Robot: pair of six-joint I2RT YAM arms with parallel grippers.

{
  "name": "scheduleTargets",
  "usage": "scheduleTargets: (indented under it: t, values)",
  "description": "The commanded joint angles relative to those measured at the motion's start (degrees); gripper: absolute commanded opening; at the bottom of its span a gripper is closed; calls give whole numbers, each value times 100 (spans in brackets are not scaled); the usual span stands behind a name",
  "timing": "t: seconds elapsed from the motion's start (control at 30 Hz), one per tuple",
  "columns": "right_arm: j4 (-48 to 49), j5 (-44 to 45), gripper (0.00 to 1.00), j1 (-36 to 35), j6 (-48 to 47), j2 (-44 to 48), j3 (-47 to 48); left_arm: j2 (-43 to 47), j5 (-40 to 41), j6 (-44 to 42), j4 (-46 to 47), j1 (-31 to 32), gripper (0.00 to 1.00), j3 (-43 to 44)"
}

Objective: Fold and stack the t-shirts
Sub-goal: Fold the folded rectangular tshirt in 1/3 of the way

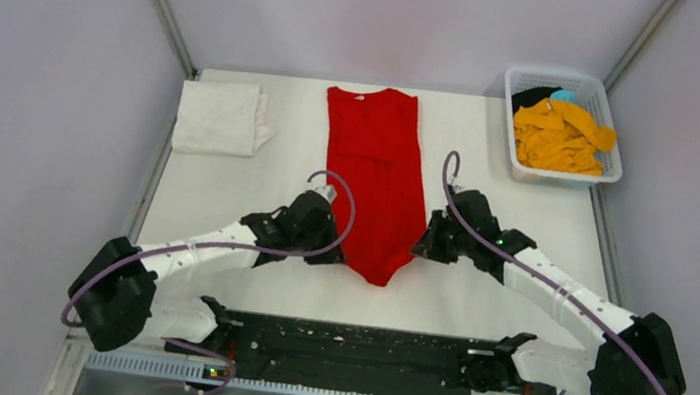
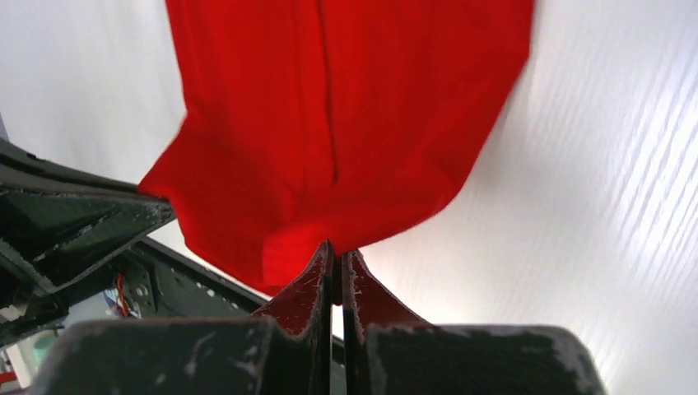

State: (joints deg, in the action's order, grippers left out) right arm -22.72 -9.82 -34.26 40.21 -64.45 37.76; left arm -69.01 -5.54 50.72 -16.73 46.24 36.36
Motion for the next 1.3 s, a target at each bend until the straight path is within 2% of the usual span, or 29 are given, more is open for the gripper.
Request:
scheduleTargets:
  t: [0.0, 0.27, 0.57, 0.73, 0.9, 1.1, 1.27]
  values:
    - [283, 273, 0, 111, -499, -618, 780, -518, 79, -568, 120, -557, 0, 731]
    - [948, 628, 0, 411, -970, -1678, 1881, -1484, -6, -1105, 464, -1493, 0, 1759]
    - [1088, 690, 0, 864, -1101, -2716, 2939, -2595, -316, -1723, 96, -2198, 0, 3168]
    - [1156, 637, 0, 992, -1135, -3315, 3485, -3171, -770, -1964, -144, -2619, 0, 3833]
    - [1083, 502, 0, 1090, -1190, -3891, 3955, -3636, -1024, -2064, -206, -2833, 0, 4256]
    - [1079, 608, 0, 1231, -1215, -4163, 4185, -4147, -1372, -2150, -230, -2899, 0, 4668]
    - [1078, 505, 0, 1300, -1286, -4471, 4360, -4378, -1351, -2064, -230, -2919, 0, 4733]
